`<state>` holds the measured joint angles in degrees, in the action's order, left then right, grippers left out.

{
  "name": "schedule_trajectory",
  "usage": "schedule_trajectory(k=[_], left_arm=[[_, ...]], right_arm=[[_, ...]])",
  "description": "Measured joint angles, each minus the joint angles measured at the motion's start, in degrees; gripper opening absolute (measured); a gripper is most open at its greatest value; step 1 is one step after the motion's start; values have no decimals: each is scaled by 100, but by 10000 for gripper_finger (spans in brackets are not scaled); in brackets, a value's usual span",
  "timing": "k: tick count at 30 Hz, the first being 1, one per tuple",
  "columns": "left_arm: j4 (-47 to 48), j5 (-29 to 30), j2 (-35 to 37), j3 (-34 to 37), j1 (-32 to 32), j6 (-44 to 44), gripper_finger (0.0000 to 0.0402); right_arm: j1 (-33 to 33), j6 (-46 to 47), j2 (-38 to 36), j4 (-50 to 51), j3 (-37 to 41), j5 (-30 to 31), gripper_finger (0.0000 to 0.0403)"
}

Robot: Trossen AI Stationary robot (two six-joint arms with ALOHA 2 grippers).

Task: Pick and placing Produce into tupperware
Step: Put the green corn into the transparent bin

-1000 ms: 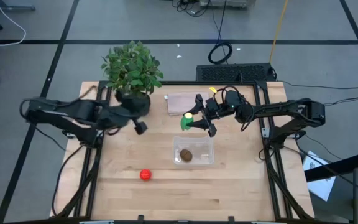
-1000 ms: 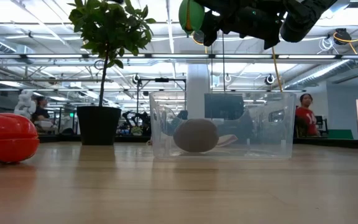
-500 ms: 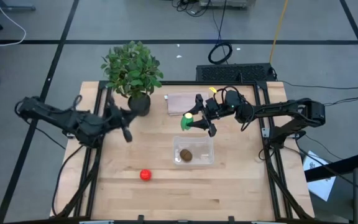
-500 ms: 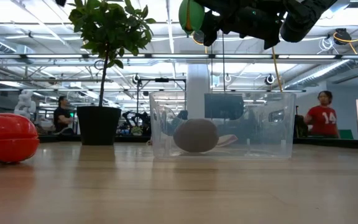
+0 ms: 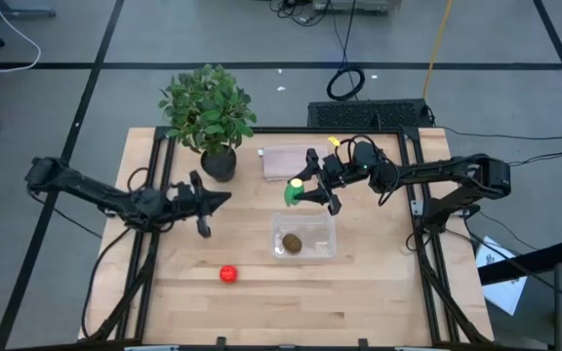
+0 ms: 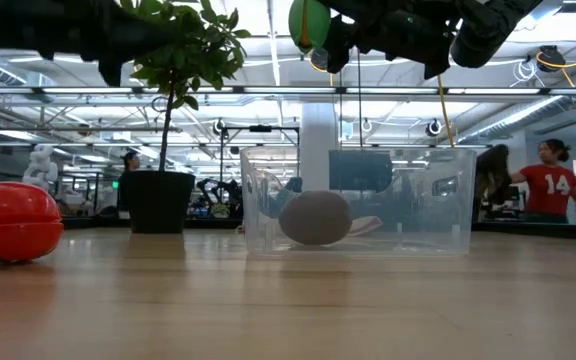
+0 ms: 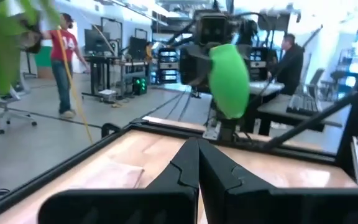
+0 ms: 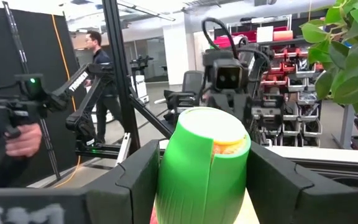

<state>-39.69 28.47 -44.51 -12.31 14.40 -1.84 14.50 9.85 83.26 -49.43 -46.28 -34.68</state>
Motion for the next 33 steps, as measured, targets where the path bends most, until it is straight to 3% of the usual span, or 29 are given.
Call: schedule_trajectory(k=[12,19,25,33], left_arm=[[-462,8,35,942,-330,-59,0],[-335,88,878,920,-227,556,0],[530,473,1990,920,18,1110,0],[2697,-276,2739,911,34,1567,0]], right_arm=[[0,41,0,2,0,-4,193],[0,143,0,4,0,-10,194],[0,143,0,4,0,-10,194],[2,130,0,4,0,-10,194]])
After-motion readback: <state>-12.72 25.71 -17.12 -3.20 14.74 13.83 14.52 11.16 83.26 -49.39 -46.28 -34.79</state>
